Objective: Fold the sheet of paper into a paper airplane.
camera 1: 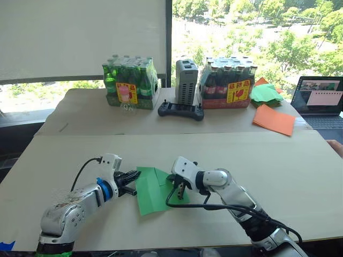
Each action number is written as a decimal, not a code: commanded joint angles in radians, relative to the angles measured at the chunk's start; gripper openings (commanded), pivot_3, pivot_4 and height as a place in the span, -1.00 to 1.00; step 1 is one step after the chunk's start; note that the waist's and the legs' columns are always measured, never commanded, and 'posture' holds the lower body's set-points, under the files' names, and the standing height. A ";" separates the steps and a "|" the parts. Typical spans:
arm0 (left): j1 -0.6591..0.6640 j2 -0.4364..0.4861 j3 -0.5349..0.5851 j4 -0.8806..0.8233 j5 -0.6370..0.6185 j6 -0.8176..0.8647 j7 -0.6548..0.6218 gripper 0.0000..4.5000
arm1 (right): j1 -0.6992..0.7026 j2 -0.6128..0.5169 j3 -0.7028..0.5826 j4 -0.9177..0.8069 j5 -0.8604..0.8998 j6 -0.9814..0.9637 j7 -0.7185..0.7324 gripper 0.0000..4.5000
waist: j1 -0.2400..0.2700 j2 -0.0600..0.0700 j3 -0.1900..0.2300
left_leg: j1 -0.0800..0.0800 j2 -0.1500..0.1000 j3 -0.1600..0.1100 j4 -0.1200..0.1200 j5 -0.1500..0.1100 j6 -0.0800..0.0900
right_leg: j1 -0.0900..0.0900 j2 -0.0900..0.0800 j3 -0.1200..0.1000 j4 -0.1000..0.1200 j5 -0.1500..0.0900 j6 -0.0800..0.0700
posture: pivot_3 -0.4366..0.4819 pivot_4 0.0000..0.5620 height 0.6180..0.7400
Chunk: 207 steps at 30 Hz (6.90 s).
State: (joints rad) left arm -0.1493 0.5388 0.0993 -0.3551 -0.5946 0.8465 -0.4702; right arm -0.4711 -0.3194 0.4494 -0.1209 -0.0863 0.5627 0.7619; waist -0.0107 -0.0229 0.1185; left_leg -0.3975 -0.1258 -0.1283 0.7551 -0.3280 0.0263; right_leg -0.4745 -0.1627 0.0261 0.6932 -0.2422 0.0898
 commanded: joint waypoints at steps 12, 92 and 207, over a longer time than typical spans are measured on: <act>-0.092 0.144 -0.268 0.040 0.295 -0.308 -0.248 -0.99 | -0.034 0.076 -0.064 -0.014 0.072 0.109 -0.068 -1.00 | -0.002 0.001 0.002 | -0.003 0.000 0.000 -0.005 0.000 0.000 | -0.005 0.000 0.000 -0.002 0.000 0.000 | -0.05 -0.47 -0.07; -0.271 0.077 -0.178 0.276 0.319 -0.276 -0.453 -0.99 | -0.059 0.179 -0.002 0.121 0.018 -0.007 -0.211 -1.00 | -0.032 0.001 0.002 | -0.008 0.000 0.003 -0.004 0.002 -0.002 | -0.017 -0.001 0.000 0.008 0.001 -0.002 | -0.05 -0.47 -0.07; -0.060 0.239 -0.148 0.048 0.178 -0.119 -0.429 -0.99 | 0.179 -0.047 -0.053 -0.251 0.296 0.144 -0.037 -1.00 | -0.005 0.001 0.000 | -0.001 0.000 0.002 -0.005 -0.001 -0.002 | -0.017 0.000 -0.003 0.005 0.005 -0.008 | -0.05 -0.47 -0.07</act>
State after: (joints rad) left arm -0.2106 0.7607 -0.0443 -0.3142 -0.4334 0.7616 -0.8816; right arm -0.2826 -0.3716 0.3963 -0.3498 0.2067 0.7283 0.7275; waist -0.0156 -0.0221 0.1181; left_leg -0.3985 -0.1256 -0.1261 0.7501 -0.3290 0.0244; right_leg -0.4910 -0.1632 0.0230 0.6978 -0.2376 0.0823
